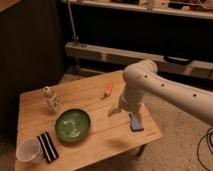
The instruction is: Place the white sponge in the ceramic bowl
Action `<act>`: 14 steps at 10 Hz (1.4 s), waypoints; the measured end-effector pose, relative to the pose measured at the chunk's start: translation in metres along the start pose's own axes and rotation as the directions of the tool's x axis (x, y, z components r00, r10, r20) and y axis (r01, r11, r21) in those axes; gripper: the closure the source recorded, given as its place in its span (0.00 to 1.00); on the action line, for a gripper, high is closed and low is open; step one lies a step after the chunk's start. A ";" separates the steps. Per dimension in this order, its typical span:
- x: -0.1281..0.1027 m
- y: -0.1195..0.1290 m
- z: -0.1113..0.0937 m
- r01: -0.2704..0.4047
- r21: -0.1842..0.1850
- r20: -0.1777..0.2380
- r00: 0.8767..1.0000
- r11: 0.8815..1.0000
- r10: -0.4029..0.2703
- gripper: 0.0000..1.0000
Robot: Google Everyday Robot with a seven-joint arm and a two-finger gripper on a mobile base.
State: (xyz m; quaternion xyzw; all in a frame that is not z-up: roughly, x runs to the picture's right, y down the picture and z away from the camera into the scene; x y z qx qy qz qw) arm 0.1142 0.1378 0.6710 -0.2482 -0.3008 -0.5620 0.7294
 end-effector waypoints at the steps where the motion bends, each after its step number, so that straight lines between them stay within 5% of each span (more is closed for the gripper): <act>1: 0.002 0.018 0.004 -0.010 0.006 -0.004 1.000 1.000 0.010 0.20; 3: 0.006 0.044 0.007 -0.016 0.009 -0.020 1.000 1.000 0.016 0.20; 9: 0.007 0.045 0.009 -0.013 -0.004 -0.026 1.000 1.000 0.013 0.20; 14: 0.048 0.082 0.017 -0.010 -0.152 -0.066 0.998 0.988 0.000 0.20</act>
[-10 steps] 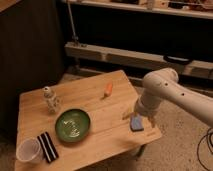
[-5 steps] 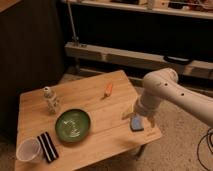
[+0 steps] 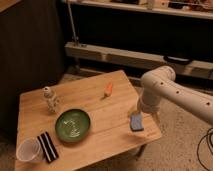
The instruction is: Place the white sponge in the ceramic bowl
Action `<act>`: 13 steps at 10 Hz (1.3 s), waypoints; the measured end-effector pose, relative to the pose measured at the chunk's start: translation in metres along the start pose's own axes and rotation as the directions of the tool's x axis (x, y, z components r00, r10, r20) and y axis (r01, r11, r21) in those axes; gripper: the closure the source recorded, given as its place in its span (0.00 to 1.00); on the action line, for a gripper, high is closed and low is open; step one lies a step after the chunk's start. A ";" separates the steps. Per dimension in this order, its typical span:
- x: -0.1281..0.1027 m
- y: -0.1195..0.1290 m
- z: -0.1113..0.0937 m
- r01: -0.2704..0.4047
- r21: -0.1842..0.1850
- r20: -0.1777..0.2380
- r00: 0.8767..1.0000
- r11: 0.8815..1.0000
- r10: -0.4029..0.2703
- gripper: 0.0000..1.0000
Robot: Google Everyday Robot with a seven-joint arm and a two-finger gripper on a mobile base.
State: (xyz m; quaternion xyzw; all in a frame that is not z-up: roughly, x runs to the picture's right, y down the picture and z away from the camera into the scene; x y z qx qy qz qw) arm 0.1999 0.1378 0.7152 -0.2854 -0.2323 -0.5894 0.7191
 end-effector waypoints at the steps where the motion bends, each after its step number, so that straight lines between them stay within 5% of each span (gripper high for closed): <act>1: 0.001 0.008 0.004 0.000 -0.024 0.002 1.000 1.000 0.000 0.20; 6: 0.005 0.025 0.011 0.034 -0.073 -0.035 0.999 0.997 -0.036 0.20; 13: 0.014 0.000 0.013 0.091 -0.104 -0.050 0.994 0.990 -0.097 0.20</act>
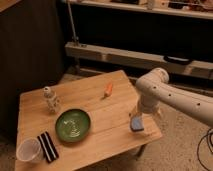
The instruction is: Place the white sponge in the ceramic bowl
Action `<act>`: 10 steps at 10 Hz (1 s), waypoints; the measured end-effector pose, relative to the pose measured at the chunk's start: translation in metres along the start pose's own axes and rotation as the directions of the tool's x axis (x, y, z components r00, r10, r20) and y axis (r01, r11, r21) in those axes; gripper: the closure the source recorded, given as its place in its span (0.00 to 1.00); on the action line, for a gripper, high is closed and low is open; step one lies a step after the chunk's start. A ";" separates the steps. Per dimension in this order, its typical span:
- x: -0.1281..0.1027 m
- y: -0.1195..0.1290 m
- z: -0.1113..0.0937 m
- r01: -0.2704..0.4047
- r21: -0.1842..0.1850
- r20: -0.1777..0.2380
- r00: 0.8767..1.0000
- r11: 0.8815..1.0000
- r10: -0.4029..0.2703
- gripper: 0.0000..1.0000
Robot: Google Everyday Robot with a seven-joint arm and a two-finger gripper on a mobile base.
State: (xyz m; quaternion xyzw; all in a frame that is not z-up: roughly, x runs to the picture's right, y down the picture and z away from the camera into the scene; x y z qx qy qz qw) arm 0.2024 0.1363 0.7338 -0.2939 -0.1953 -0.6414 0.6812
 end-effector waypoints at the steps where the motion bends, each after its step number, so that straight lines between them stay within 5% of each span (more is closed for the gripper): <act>1: 0.005 -0.004 0.000 0.002 -0.001 0.003 1.000 1.000 -0.002 0.20; 10: 0.023 -0.026 0.004 0.016 0.110 0.070 0.997 0.994 -0.023 0.20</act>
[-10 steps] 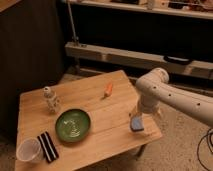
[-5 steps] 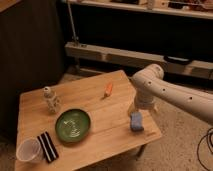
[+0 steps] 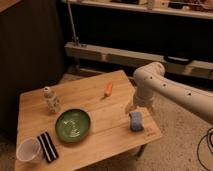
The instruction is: Place the white sponge in the ceramic bowl
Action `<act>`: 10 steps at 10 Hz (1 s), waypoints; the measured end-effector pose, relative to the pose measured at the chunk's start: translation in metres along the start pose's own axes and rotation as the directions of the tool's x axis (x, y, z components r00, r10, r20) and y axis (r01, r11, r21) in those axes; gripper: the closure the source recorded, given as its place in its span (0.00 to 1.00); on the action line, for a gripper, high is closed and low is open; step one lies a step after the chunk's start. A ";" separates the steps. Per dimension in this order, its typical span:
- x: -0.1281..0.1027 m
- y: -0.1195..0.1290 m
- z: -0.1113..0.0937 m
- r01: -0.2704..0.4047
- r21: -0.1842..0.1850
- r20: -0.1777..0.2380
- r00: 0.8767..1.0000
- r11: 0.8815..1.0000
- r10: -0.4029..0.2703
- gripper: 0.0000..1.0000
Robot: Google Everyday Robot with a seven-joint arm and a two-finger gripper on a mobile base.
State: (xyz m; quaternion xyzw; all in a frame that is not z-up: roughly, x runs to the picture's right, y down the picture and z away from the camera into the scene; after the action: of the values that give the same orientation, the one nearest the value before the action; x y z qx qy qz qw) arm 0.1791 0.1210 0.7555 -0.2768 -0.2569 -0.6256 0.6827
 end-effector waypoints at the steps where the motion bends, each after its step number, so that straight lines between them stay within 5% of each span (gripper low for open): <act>1: 0.001 -0.004 0.000 0.005 0.002 0.001 1.000 1.000 -0.005 0.20; 10: 0.011 -0.016 0.046 -0.033 -0.045 0.039 0.999 0.998 0.035 0.20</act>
State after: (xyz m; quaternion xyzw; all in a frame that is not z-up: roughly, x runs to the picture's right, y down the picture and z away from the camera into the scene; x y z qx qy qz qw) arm 0.1639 0.1442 0.7967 -0.3085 -0.2517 -0.6138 0.6817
